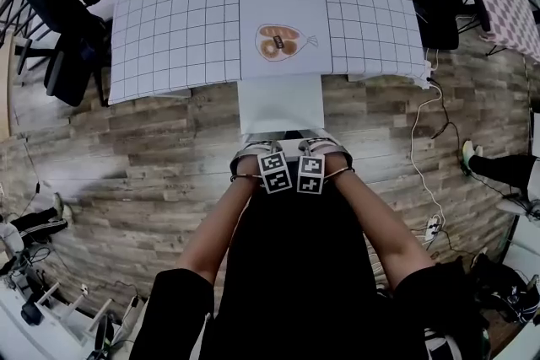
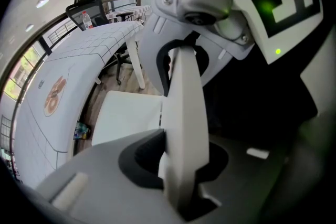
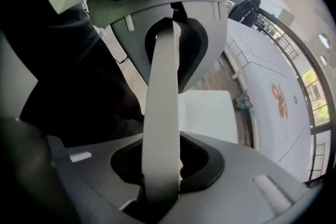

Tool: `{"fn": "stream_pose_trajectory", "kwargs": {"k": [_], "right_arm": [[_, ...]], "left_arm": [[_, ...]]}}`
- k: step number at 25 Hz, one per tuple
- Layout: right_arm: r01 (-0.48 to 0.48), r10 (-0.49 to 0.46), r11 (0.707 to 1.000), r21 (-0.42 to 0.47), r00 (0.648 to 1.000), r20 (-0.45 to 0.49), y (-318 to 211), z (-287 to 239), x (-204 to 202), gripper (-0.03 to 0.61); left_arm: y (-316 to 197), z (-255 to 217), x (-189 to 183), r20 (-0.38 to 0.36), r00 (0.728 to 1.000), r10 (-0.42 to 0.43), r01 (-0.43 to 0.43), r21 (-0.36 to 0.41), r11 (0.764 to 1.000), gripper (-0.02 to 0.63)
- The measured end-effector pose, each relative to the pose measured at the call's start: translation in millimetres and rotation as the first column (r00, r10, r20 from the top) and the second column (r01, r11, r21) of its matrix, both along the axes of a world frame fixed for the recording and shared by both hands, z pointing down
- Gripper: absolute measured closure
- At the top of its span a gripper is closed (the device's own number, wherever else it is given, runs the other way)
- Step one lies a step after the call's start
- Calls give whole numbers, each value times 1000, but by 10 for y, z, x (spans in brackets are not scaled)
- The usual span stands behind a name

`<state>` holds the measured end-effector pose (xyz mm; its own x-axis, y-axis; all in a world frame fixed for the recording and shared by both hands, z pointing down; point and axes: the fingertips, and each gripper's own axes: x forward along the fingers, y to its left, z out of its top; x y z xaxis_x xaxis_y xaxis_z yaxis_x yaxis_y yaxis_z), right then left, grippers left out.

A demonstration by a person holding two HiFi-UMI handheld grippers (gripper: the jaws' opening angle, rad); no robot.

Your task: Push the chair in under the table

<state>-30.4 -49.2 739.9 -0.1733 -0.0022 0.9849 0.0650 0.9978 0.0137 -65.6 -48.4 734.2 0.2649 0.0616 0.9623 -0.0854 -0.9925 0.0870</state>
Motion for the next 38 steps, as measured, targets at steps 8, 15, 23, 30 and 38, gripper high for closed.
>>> {"fn": "stream_pose_trajectory", "kwargs": {"k": [8, 15, 23, 30, 38], "right_arm": [[-1, 1, 1000, -1, 1000, 2, -324, 8, -9, 468], [-2, 2, 1000, -7, 1000, 5, -642, 21, -2, 466], [0, 0, 1000, -11, 1000, 2, -973, 21, -1, 465], [-6, 7, 1000, -23, 1000, 9, -1292, 13, -34, 457], [8, -8, 1000, -27, 1000, 8, -1594, 13, -4, 457]], "left_arm": [[-319, 9, -13, 1, 1000, -5, 5, -11, 1000, 523], [-640, 22, -4, 5, 1000, -4, 4, -12, 1000, 523], [-974, 28, -14, 12, 1000, -10, 10, -16, 1000, 522], [-1301, 33, -39, 20, 1000, -12, 13, -16, 1000, 522], [-1597, 32, -23, 23, 999, -27, 28, -24, 999, 520]]}}
